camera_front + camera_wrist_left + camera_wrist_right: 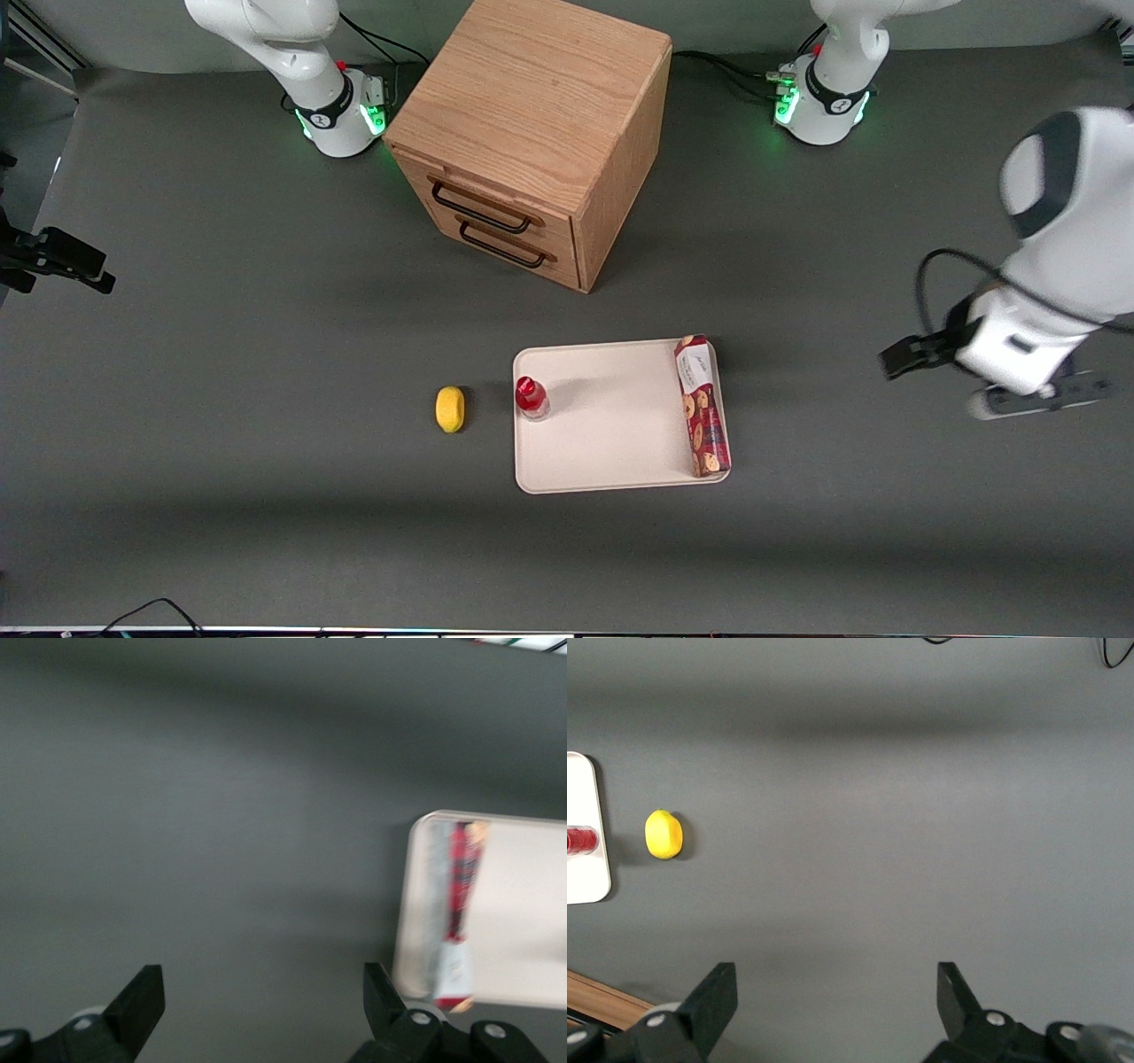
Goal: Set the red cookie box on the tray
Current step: 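Open the left gripper and withdraw it away from the tray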
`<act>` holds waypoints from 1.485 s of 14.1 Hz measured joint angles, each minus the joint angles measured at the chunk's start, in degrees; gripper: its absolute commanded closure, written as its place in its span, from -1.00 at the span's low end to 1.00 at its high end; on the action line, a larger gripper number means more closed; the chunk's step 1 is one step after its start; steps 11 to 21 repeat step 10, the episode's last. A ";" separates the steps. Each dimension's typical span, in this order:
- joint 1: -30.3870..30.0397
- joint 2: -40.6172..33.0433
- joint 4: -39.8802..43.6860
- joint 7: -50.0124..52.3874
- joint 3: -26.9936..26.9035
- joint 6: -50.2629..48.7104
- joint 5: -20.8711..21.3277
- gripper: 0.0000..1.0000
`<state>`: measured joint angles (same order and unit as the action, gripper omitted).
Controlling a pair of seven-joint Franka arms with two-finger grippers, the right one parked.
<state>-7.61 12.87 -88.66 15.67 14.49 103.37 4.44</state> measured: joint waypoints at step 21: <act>-0.77 -13.38 -2.53 -7.67 -3.10 -10.81 -1.87 -1.00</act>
